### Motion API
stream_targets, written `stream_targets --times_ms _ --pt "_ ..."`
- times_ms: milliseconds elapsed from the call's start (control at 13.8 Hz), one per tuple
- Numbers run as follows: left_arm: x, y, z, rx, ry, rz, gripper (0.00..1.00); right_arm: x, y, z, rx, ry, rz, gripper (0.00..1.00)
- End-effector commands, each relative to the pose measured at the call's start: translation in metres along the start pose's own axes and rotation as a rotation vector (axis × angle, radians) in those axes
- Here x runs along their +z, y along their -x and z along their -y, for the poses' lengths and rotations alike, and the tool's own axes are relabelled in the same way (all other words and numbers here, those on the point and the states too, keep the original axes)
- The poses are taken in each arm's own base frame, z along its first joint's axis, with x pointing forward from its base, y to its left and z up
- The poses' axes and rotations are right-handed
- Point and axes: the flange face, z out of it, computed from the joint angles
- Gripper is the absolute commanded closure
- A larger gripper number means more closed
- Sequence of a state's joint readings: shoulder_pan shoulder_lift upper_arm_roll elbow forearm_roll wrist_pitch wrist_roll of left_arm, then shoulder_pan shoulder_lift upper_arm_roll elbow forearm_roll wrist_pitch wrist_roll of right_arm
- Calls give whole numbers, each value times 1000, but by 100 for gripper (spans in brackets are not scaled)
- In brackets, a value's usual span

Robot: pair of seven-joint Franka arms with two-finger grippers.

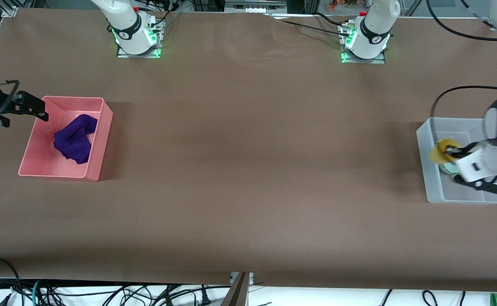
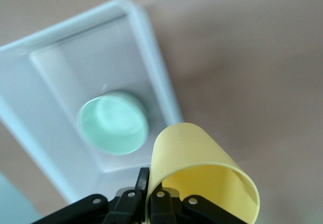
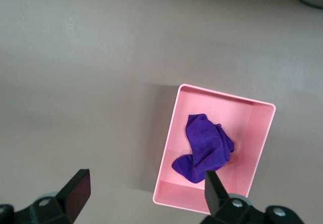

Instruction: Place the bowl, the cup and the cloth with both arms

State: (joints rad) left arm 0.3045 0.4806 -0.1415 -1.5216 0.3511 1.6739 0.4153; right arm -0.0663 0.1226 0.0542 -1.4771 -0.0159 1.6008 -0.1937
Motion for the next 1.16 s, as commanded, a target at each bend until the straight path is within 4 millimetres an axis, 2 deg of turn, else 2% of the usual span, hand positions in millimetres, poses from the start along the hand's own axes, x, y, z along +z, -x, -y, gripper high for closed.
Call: stream_targets --times_ms 0,73,145,218,291,364,582,655,727,945,1091 --pt "39 20 48 126 -10 -15 100 -9 4 4 10 -14 -3 0" --pt "59 26 63 142 -7 -38 100 -9 9 5 31 -20 22 0" --pt "77 27 70 140 -8 -62 100 -8 13 8 101 -25 51 0" --pt "87 25 69 143 -13 -81 100 -7 13 20 152 -23 71 0" --pt "90 23 68 142 -6 -88 56 -6 13 38 148 -9 96 0" --pt "87 24 69 137 -4 -96 1 -6 13 41 143 1 101 0" --pt "53 29 59 144 -12 -98 0 -6 11 38 138 -1 94 0" --pt "31 28 49 149 -15 -123 0 -9 11 38 141 -2 90 0" --pt "12 28 37 153 -8 -138 0 -8 9 40 140 -1 90 0" --pt "-65 22 -6 124 72 -198 0 -5 7 42 137 -1 98 0" --pt "-109 18 -44 55 102 -192 0 -5 6 42 135 -1 92 0"
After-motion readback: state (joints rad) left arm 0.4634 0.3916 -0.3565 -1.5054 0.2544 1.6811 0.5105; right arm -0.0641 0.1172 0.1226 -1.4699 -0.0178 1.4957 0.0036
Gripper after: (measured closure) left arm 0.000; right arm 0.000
